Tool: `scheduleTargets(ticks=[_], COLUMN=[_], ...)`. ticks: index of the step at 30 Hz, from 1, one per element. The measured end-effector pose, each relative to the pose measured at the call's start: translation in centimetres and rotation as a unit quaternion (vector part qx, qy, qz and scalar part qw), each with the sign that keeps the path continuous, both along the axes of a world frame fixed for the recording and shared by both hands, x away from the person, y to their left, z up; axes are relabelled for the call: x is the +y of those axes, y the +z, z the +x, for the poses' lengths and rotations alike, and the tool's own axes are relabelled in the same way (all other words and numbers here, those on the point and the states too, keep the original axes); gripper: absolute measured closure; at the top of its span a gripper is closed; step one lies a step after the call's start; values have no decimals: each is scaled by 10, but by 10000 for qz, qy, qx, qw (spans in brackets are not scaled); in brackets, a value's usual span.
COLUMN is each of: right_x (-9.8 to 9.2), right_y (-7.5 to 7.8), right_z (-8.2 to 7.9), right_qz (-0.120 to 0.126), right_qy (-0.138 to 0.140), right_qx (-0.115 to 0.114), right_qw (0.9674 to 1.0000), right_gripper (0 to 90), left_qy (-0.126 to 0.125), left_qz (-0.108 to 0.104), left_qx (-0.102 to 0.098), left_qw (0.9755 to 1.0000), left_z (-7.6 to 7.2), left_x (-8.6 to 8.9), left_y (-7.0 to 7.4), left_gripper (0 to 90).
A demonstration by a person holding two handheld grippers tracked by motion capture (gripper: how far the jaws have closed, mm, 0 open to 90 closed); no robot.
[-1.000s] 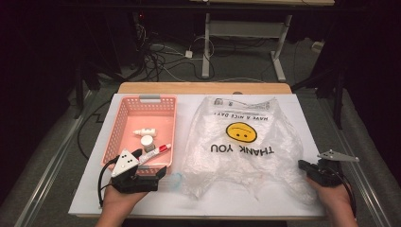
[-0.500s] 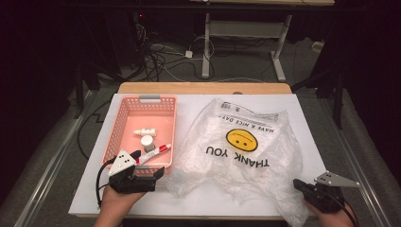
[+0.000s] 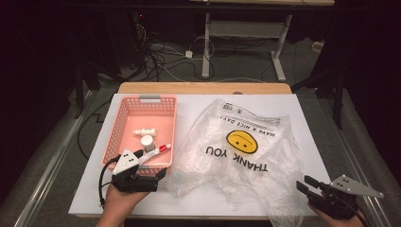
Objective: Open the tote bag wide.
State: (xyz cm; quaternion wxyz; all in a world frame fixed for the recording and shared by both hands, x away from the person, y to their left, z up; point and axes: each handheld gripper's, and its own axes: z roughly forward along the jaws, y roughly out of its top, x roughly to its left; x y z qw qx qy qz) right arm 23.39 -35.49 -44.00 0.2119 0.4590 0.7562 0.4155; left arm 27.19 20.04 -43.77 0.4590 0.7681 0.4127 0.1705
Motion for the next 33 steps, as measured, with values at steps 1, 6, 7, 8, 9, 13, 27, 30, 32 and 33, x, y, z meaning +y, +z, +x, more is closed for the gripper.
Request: scheduleTargets(ticks=[1, 6, 7, 8, 9, 13, 27, 30, 32, 33], right_x=[-2, -13, -19, -20, -20, -25, -19, -20, -18, -16], right_y=[0, -4, -4, -2, -2, 2, -10, -24, -27, -30], right_z=[3, 28, 37, 41, 41, 62, 201, 230, 239, 246], right_qz=[17, 276, 355, 319, 319, 136, 11, 192, 135, 39], right_qy=[-30, -244, -329, -384, -384, -500, -673, -609, -566, -525], right_qx=[-22, 25, 79, 46, 46, -38, 325, 467, 508, 497], right_qw=[10000, 9993, 9988, 9987, 9987, 9987, 9972, 9969, 9970, 9974], right_gripper=[564, 428, 412, 403, 403, 381, 198, 175, 160, 161], left_qy=[-12, -111, -87, -52, -41, -18, -94, -76, -52, -44], left_qz=[8, -280, -284, -243, -169, -77, -60, -74, -118, -151], left_qx=[9, 23, -9, -50, -84, -108, -149, -196, -187, -179], left_qw=[10000, 9995, 9996, 9997, 9998, 9999, 9998, 9998, 9997, 9997], left_z=[0, -1, -2, -4, -5, -7, -18, -23, -25, -25], left_x=[-1, 1, 1, 1, 1, 2, -5, -4, -4, -3], left_y=[-1, 1, 2, 2, 2, 0, -2, 0, 0, 1], left_gripper=[0, 0, 0, 0, 0, 0, 0, 0, 0, 0])
